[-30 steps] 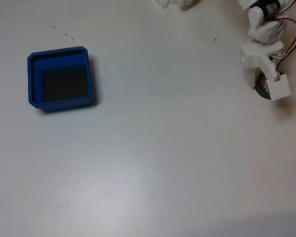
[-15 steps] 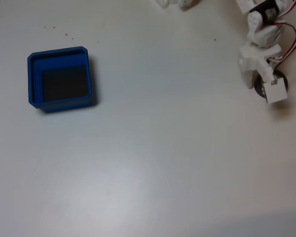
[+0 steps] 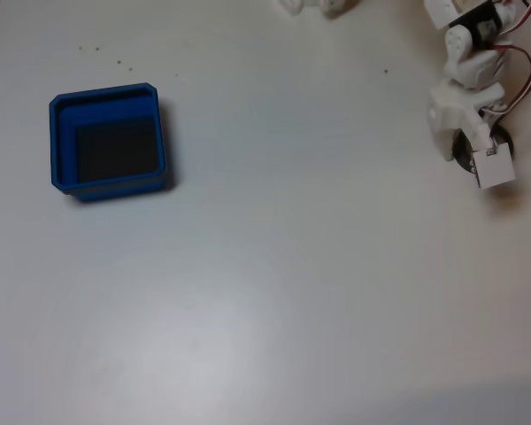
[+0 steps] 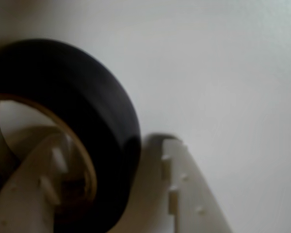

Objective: Pick the black tape roll and drop it in the blue box

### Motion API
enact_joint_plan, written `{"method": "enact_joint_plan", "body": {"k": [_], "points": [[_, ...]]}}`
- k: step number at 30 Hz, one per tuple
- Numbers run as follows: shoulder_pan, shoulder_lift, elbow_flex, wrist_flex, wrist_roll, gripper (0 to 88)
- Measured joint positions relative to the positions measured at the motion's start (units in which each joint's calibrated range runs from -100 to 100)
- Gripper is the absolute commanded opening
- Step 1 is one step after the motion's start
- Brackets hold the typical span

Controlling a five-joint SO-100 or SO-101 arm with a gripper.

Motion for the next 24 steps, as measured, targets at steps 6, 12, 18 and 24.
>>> {"method": "enact_joint_plan", "body": {"k": [6, 12, 18, 24], "points": [[0.0, 0.08, -0.09, 0.0, 0.0, 12.9], [0.0, 0.08, -0.18, 0.0, 0.0, 0.0], [0.0, 0.08, -0.18, 0.0, 0.0, 1.2], [0.0, 0.08, -0.36, 0.0, 0.0, 1.2]]}}
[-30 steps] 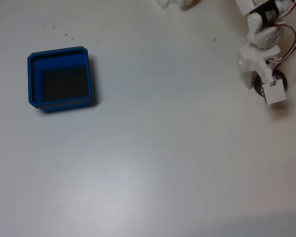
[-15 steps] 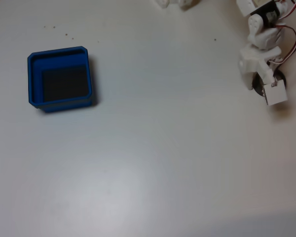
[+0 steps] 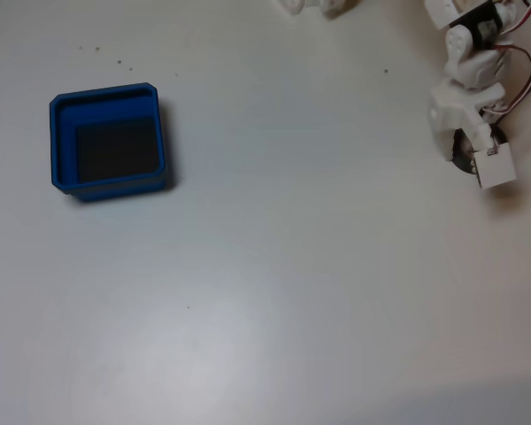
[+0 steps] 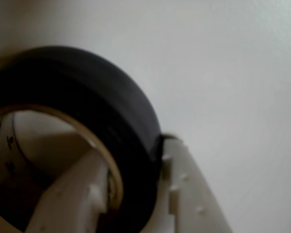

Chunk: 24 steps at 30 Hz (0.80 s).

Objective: Pick the black tape roll and drop it in the blue box

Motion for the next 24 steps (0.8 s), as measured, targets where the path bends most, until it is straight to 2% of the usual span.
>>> {"method": "enact_joint_plan", "body": {"k": [13, 24], "points": [[1.48, -0.59, -0.9, 1.48, 0.0, 1.2], [7.72, -12.19, -0.9, 5.83, 0.0, 1.2]]}}
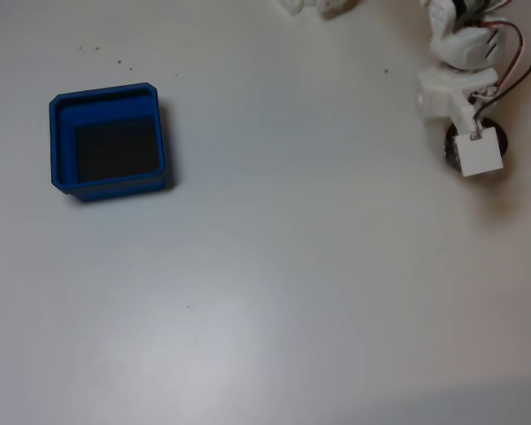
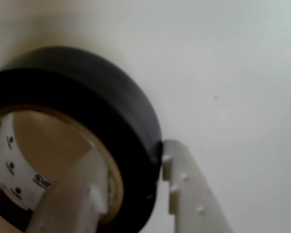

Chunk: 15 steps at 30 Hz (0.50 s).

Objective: Pick the black tape roll and drop it in the blue box

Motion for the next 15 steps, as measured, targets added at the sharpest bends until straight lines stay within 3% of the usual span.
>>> {"method": "enact_joint_plan", "body": {"k": [7, 15], "points": [[9.7, -4.57, 0.0, 3.45, 0.0, 1.2], [31.57, -4.66, 0.0, 9.11, 0.33, 1.2]]}}
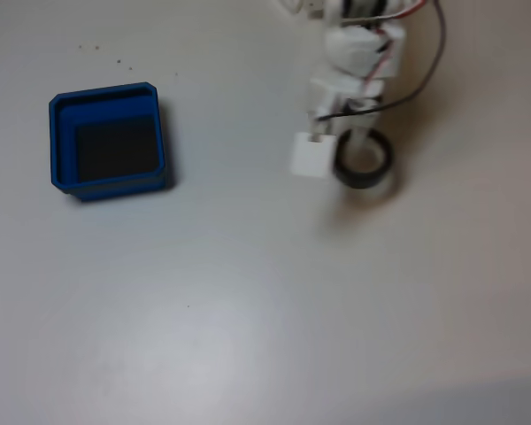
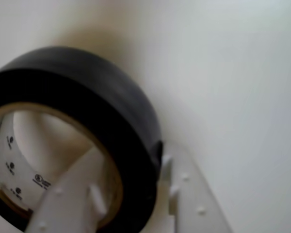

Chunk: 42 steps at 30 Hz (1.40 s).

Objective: Pick the black tape roll and drop it in the blue box

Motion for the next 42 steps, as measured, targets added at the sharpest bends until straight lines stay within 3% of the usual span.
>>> {"method": "enact_joint_plan", "body": {"k": [7, 14, 30, 42], "points": [[14.45, 0.0, -0.9, -0.99, 0.08, 1.3], [23.55, 0.0, -5.65, -1.07, 0.08, 1.3], [34.93, 15.66, -26.64, -1.07, 0.08, 1.4], [42.16, 17.44, -28.88, -1.07, 0.08, 1.4]]}}
